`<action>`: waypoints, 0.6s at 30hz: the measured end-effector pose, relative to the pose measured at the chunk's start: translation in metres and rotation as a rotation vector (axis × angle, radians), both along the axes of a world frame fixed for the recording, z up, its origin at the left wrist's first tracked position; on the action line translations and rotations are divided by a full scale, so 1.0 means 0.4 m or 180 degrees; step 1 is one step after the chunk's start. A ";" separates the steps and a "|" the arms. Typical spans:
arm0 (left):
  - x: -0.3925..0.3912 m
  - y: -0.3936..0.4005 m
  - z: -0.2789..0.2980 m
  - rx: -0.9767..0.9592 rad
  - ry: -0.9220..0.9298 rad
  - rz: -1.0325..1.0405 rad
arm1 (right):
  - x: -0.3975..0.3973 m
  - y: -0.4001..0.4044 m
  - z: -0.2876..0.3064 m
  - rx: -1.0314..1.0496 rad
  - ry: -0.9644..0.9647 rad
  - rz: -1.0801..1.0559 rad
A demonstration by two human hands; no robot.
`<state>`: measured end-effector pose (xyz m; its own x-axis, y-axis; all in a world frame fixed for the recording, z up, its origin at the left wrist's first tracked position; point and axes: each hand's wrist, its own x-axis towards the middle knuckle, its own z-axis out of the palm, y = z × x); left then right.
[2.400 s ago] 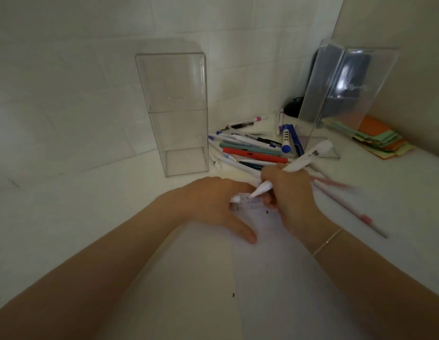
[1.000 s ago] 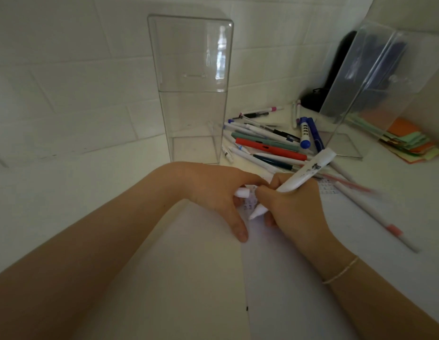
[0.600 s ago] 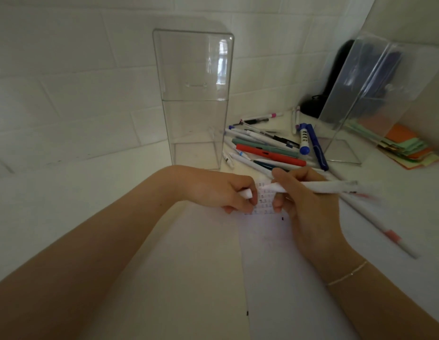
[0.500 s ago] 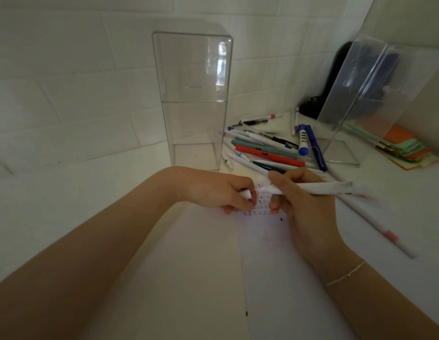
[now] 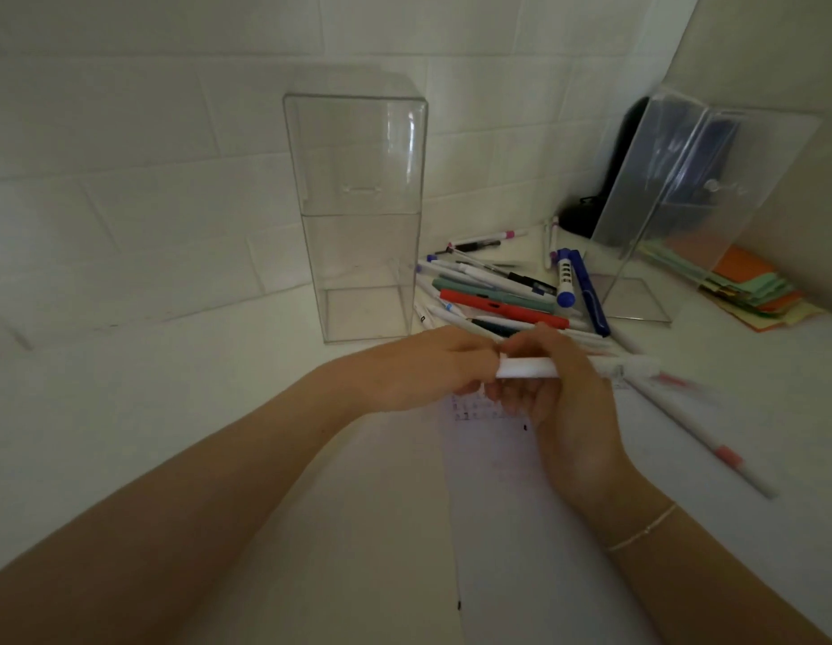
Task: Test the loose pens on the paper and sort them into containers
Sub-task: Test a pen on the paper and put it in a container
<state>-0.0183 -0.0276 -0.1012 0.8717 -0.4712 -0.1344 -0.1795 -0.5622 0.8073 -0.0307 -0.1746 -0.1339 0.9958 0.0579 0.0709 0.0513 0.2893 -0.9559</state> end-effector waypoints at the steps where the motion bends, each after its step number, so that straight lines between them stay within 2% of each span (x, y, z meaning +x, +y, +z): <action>1: -0.001 -0.009 -0.001 -0.0149 -0.0041 0.0294 | -0.001 0.003 -0.002 -0.0205 -0.0059 -0.0167; 3: -0.005 -0.032 -0.001 -0.0399 -0.0179 0.0938 | -0.008 0.012 -0.001 -0.0499 -0.0173 -0.0375; 5: -0.013 -0.053 -0.007 -0.0493 -0.0347 0.1309 | -0.021 0.023 0.005 -0.0645 -0.0440 -0.0376; 9: -0.033 -0.081 -0.020 -0.0583 -0.0485 0.1512 | -0.058 0.036 0.019 -0.0555 -0.0912 -0.0375; 14: -0.061 -0.110 0.019 -0.0745 -0.0722 0.1438 | -0.046 0.006 0.079 -0.0773 -0.0999 -0.0246; 16: -0.075 -0.165 0.042 -0.1499 -0.0518 0.1447 | -0.032 -0.048 0.132 -0.1168 -0.1240 -0.0540; 18: -0.089 -0.251 0.060 -0.2722 0.0010 0.1592 | -0.035 -0.123 0.195 -0.1429 -0.1621 -0.1143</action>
<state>-0.0537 -0.1280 -0.0771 0.9970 0.0115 0.0769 -0.0776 0.1996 0.9768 -0.0445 -0.2238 -0.0560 0.8097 -0.1313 0.5719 0.5342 -0.2385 -0.8110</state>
